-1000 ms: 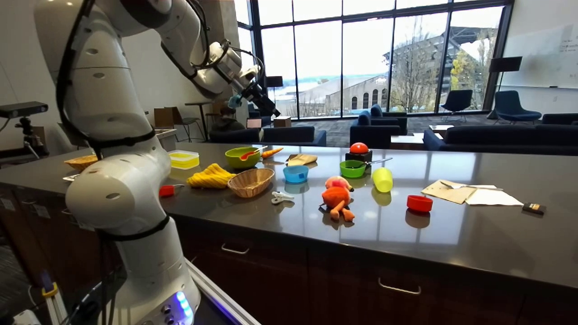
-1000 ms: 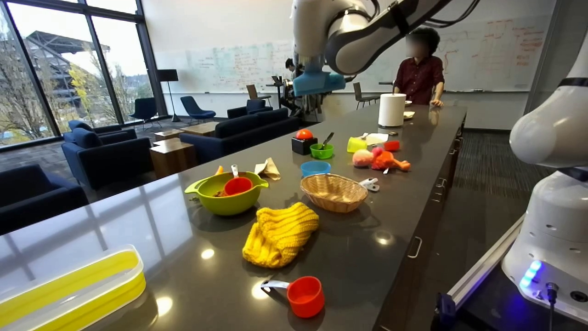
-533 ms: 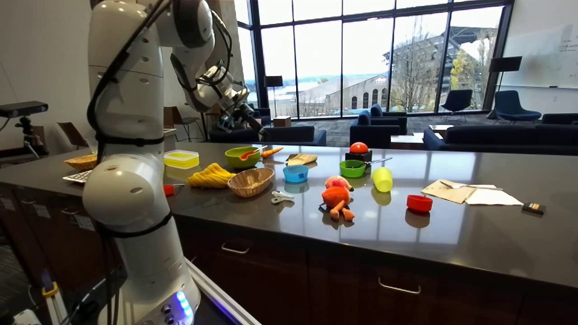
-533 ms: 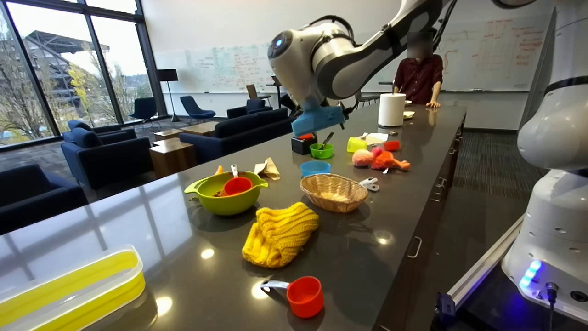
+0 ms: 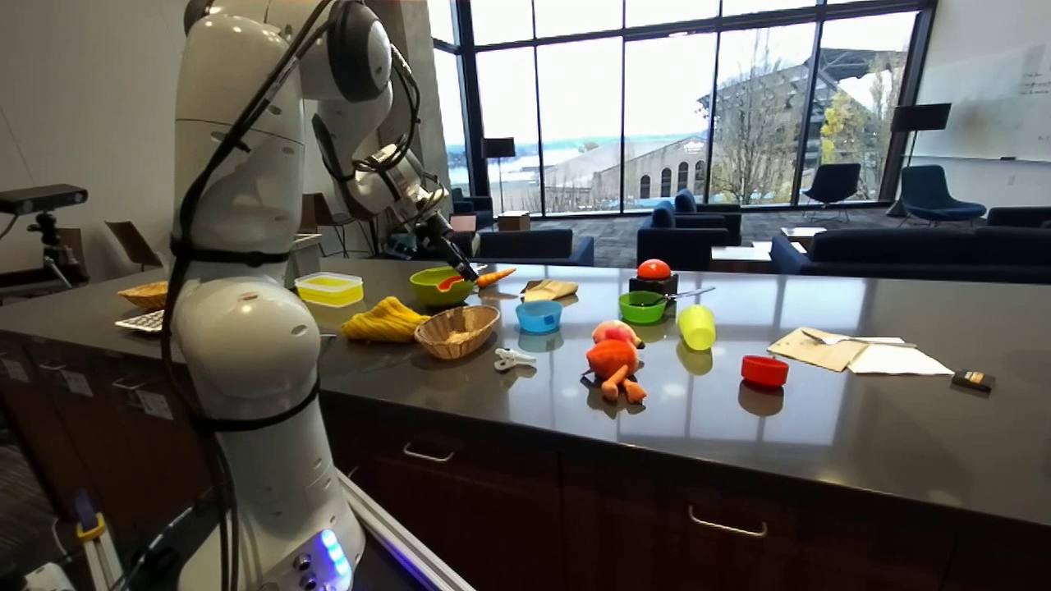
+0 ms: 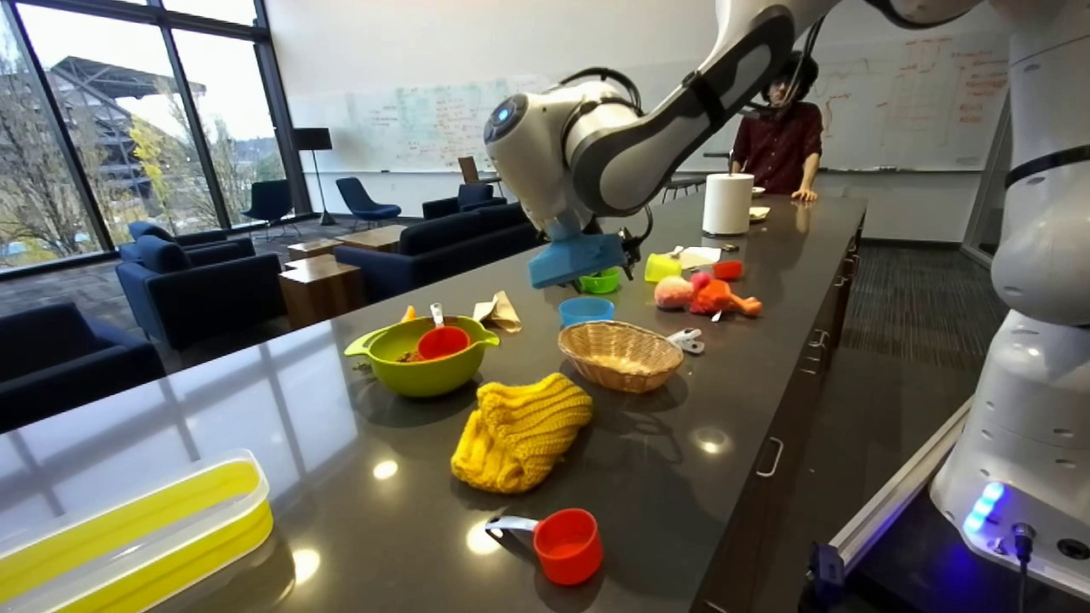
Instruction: Move the basket to the left then put the blue bowl in the basket.
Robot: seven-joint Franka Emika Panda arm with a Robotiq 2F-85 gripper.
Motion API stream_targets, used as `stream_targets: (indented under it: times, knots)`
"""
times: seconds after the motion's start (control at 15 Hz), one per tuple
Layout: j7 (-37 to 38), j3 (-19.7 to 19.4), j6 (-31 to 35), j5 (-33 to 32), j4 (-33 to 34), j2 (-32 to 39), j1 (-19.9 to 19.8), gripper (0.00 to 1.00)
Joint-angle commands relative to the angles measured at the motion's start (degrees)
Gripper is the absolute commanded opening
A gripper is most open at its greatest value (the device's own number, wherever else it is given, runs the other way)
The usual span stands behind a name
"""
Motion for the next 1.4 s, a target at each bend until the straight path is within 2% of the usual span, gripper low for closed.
stream_targets:
  times: [0.0,0.2,0.47,0.67,0.8,1.0,1.07,1.33]
  knots:
    - [3.68,-12.71,8.64,4.4,-8.6,-4.47,6.65,1.0]
    - [11.03,-22.67,11.89,4.96,-14.58,-5.85,11.43,0.97]
    - [18.47,-29.36,14.32,10.58,-18.69,-5.92,13.63,1.0]
    - [19.57,-31.3,18.99,15.62,-18.97,-4.86,14.86,1.0]
    - [17.79,-31.88,25.48,19.17,-19.2,-4.37,15.32,1.0]
    - [16.75,-33.05,32.18,20.98,-19.16,-4.1,16.77,1.0]
    - [17.2,-33.65,32.35,19.96,-18.91,-4.3,17.38,1.0]
    - [22.42,-36.46,22.56,11.11,-16.58,-6.03,20.45,1.0]
